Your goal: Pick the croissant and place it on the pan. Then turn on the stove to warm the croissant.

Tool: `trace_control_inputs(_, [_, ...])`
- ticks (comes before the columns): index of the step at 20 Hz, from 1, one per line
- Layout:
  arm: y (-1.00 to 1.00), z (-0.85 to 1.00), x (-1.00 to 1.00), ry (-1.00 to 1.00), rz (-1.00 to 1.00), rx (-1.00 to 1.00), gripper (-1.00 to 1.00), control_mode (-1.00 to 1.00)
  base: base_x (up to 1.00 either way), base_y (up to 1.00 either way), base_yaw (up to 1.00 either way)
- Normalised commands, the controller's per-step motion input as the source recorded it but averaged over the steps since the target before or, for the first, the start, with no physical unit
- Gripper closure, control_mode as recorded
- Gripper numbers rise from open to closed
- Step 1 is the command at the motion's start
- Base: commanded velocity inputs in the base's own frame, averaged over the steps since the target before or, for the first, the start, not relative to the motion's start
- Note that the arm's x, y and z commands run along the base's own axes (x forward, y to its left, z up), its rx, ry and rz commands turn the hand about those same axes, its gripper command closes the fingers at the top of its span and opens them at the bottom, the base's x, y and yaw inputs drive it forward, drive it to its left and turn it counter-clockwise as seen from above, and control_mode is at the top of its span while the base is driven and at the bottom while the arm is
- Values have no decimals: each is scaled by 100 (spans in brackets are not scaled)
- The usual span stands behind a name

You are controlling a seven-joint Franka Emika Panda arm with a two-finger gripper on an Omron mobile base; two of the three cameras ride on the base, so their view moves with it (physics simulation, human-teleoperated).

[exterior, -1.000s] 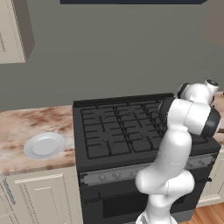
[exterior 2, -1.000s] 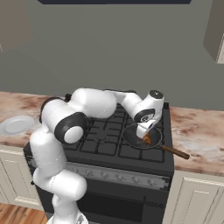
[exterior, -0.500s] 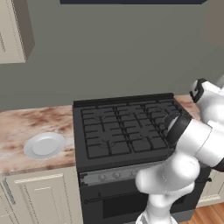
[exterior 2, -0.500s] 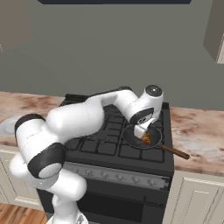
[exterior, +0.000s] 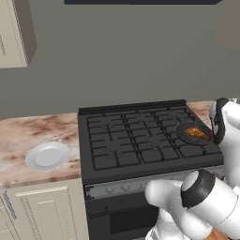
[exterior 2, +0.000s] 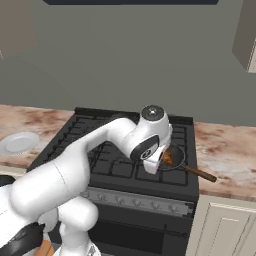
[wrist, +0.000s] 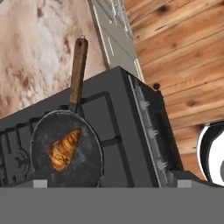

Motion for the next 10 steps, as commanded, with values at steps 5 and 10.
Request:
trace_control_inputs(5, [18,11,-92,-8,20,-5,-100,-100,0,0,0])
trace_control_inputs(10, [3,20,-84,-12,22,0,-100,-100,0,0,0])
